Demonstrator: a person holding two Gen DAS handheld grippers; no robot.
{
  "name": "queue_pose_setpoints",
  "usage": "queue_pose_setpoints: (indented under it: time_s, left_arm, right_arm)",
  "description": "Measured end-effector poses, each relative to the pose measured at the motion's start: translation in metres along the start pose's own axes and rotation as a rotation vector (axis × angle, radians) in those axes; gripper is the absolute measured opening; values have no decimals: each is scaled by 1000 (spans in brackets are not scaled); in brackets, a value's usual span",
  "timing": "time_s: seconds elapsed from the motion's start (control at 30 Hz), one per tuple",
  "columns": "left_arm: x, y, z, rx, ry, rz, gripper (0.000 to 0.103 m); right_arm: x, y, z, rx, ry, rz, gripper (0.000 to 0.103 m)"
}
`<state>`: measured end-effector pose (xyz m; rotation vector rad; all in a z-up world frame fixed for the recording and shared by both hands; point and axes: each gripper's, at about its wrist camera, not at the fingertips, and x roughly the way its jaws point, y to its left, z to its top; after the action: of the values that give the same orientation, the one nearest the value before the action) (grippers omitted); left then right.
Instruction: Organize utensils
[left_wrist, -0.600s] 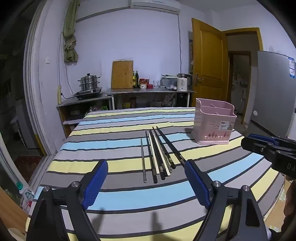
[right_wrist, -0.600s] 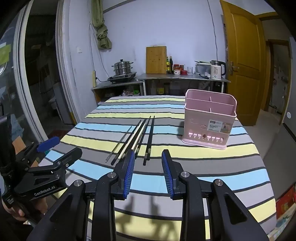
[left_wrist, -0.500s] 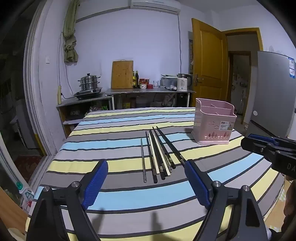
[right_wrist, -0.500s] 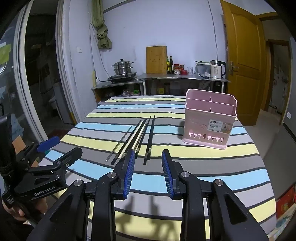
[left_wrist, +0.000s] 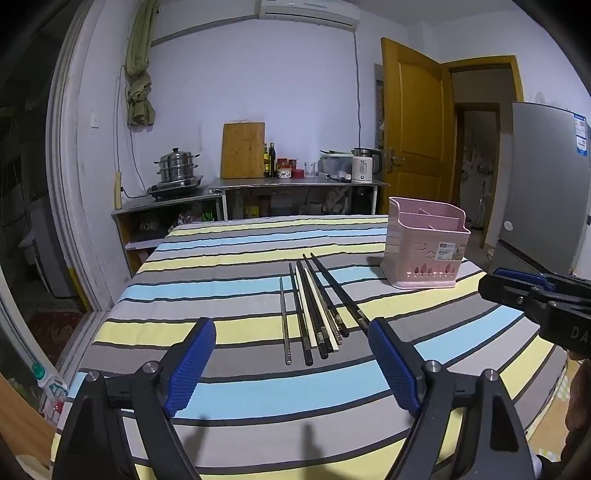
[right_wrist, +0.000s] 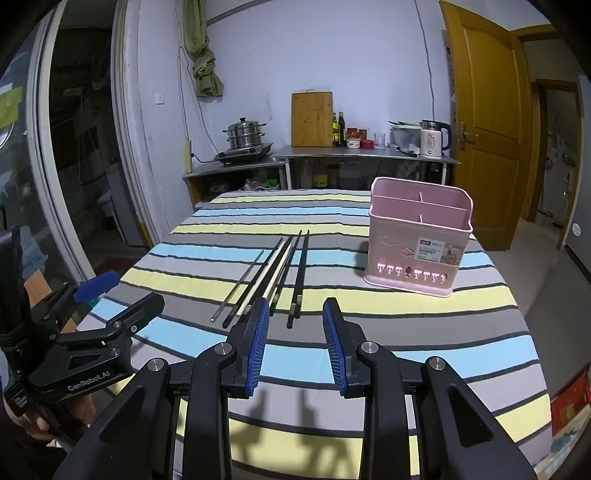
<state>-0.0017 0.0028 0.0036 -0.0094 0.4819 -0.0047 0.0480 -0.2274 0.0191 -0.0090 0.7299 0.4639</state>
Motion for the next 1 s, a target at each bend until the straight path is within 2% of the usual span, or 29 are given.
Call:
queue_pose_setpoints:
  time_s: [1.0]
  left_arm:
    - [-2, -12, 0, 9, -5, -7, 85]
  right_arm:
    - [1, -1, 0, 2, 1, 1, 31]
